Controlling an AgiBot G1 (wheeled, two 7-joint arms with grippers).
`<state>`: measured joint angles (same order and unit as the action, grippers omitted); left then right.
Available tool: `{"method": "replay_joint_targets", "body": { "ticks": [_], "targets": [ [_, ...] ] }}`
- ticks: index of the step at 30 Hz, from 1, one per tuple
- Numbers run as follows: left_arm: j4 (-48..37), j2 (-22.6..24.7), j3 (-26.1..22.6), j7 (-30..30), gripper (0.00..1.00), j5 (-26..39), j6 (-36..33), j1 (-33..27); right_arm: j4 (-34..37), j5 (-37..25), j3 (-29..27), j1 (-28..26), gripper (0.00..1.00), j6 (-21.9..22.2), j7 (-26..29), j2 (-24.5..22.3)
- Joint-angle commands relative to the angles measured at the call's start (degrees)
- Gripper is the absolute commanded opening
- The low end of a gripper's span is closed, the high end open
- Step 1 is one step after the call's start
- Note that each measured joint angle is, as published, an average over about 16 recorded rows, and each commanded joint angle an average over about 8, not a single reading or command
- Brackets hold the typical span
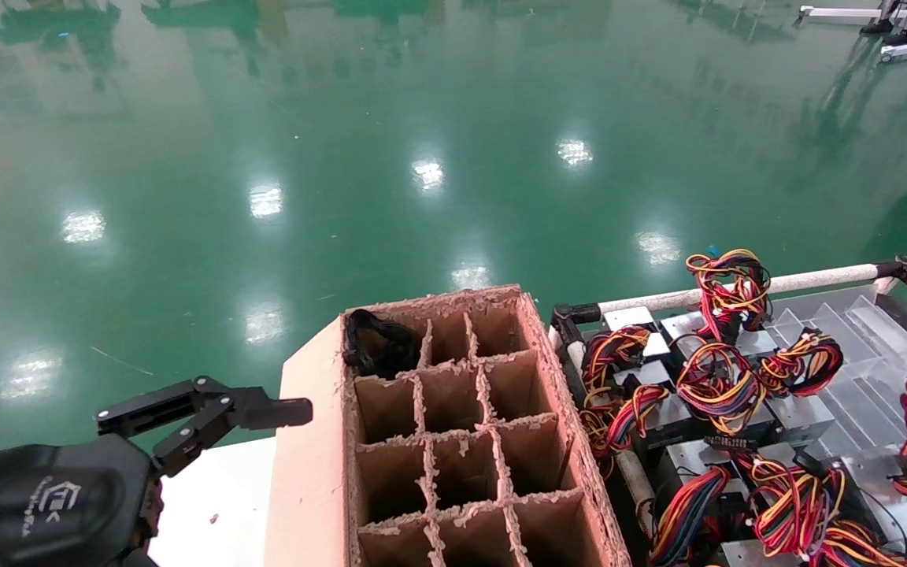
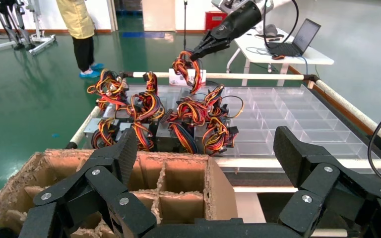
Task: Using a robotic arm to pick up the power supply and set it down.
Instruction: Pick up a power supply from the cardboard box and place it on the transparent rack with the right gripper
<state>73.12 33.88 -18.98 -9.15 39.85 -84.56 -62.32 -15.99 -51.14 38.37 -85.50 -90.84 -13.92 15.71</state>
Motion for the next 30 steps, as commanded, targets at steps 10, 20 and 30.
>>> {"method": "replay_joint_targets", "body": {
  "ticks": [10,20,30],
  "targets": [
    [0.00,-0.01,-0.02,0.01,1.00,-0.01,0.01,0.00,-0.13,2.10,1.06,1.43,0.00,0.57,-0.17,0.06],
    [0.00,-0.01,-0.03,0.01,1.00,-0.02,0.01,-0.01,1.43,0.59,2.20,-0.92,0.00,2.19,-0.95,3.59],
    [0.00,-0.02,-0.04,0.02,1.00,-0.03,0.02,-0.01,4.49,-2.56,3.75,-4.74,0.03,3.35,-1.96,7.57]
  ]
}}
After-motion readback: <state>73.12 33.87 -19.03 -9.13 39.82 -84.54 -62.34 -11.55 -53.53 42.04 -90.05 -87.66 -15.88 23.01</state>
